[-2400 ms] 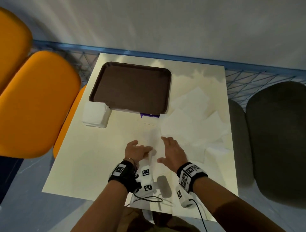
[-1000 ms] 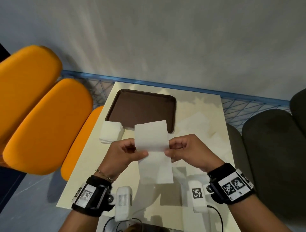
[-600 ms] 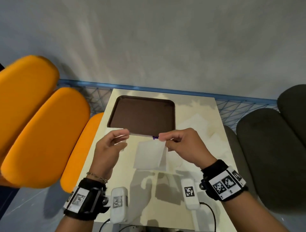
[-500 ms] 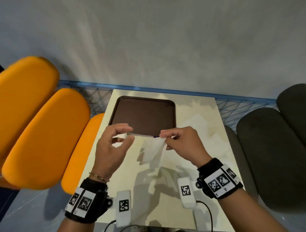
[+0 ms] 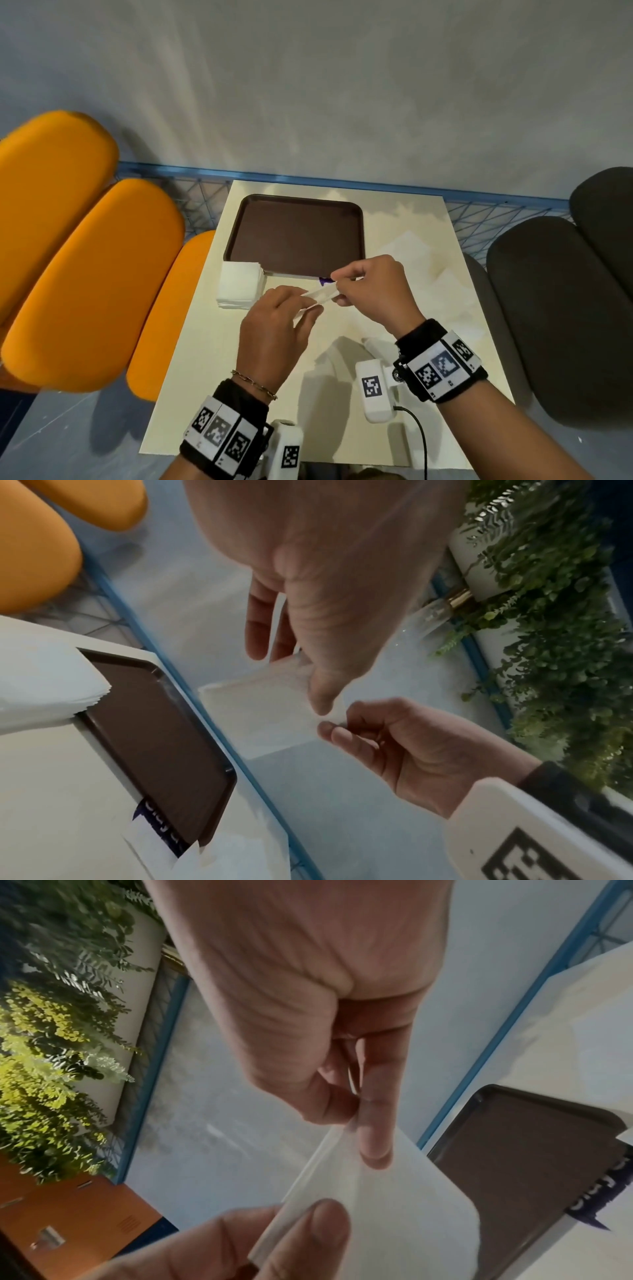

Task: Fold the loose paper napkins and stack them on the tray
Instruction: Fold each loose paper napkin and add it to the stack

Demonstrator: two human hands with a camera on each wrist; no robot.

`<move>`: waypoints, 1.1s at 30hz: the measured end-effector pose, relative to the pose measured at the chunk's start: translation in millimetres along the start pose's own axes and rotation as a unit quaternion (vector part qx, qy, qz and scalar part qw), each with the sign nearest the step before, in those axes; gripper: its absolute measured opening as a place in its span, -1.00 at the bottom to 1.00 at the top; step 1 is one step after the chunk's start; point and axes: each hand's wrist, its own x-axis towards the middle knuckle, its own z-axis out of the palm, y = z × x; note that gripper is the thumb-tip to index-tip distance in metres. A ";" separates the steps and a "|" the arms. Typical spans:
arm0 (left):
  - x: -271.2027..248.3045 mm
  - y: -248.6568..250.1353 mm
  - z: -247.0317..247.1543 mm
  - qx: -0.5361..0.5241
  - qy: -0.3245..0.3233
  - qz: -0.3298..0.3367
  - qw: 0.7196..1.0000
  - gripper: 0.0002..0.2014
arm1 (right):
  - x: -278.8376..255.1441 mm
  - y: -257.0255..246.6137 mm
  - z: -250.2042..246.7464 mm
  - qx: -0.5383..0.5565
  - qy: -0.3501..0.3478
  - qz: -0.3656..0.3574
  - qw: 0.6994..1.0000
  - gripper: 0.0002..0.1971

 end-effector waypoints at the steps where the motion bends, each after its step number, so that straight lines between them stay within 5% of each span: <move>1: 1.4 -1.4 -1.5 -0.009 0.004 -0.003 1.000 -0.87 | -0.8 0.5 -2.0 0.011 -0.003 0.006 1.000 -0.82; 5: 9.8 -2.6 -9.9 -0.109 -0.009 -0.074 0.991 -0.86 | -2.2 5.1 -11.3 0.010 -0.044 -0.011 0.999 -0.84; 10: 23.7 0.1 -34.7 -0.281 -0.090 -0.184 0.938 -0.85 | -10.9 2.1 -38.5 -0.017 -0.130 -0.154 0.979 -0.69; 16: 34.3 1.2 -55.9 -0.367 -0.141 -0.201 0.897 -0.81 | -13.3 -6.1 -44.8 -0.040 -0.149 -0.195 0.969 -0.84; 33: 29.9 13.9 -62.6 -0.462 0.032 -0.249 0.851 -0.85 | -24.0 -16.0 -37.2 0.040 -0.062 -0.215 0.974 -0.91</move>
